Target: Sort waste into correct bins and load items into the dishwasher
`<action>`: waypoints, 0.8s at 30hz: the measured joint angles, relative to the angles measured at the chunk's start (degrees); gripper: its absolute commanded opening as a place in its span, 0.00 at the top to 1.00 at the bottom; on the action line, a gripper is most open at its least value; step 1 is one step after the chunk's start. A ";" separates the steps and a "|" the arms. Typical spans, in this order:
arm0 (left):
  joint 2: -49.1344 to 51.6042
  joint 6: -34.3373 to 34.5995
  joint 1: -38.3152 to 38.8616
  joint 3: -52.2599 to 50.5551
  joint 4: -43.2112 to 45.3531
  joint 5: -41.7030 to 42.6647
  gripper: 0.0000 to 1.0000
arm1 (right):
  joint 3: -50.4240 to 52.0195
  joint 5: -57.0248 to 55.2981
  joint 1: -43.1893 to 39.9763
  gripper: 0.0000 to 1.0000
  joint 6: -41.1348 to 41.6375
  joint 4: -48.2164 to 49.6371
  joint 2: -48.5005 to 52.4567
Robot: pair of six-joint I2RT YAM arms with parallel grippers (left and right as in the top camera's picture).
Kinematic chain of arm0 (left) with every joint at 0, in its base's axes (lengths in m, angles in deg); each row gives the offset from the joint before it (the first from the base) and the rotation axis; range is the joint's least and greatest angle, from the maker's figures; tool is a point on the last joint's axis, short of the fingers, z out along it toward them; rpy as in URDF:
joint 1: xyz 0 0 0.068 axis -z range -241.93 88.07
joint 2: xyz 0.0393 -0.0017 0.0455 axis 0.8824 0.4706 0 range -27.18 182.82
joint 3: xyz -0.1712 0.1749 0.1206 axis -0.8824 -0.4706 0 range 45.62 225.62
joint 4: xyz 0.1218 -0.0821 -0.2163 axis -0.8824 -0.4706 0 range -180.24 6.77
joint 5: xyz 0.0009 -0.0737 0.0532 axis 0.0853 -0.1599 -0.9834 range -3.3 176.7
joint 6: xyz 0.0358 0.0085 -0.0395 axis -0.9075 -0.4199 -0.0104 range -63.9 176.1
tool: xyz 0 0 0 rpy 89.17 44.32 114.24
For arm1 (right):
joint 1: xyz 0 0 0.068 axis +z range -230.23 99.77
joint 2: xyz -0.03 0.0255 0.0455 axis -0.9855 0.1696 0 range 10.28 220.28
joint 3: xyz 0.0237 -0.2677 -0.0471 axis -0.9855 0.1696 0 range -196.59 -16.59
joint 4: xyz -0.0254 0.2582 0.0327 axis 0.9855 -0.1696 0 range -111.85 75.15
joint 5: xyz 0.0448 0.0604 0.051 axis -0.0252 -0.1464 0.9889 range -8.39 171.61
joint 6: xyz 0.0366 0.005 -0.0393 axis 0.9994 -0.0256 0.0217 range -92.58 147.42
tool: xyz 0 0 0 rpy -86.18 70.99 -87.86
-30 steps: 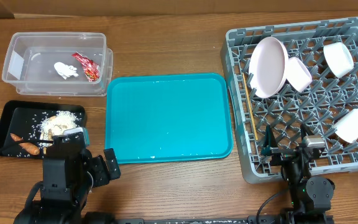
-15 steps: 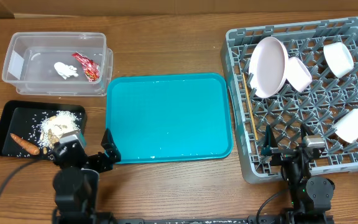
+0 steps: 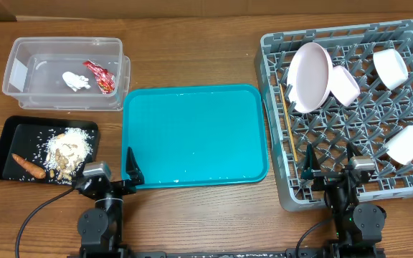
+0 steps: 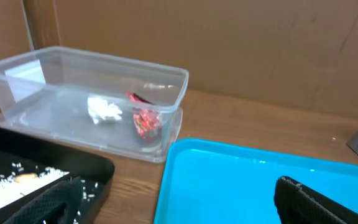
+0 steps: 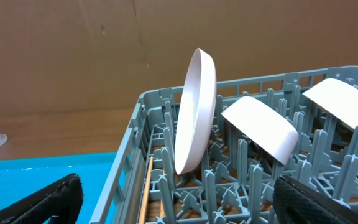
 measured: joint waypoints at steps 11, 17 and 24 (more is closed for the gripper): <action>-0.02 -0.59 0.00 0.00 0.02 0.02 0.00 | 0.00 0.02 0.00 0.00 0.00 0.04 0.00; -0.04 -0.59 0.00 0.00 0.00 0.02 0.00 | 0.00 0.02 0.00 0.00 0.00 0.04 0.00; -0.04 -0.59 0.00 0.00 0.00 0.00 0.00 | 0.00 0.02 0.00 0.00 -0.04 0.02 0.00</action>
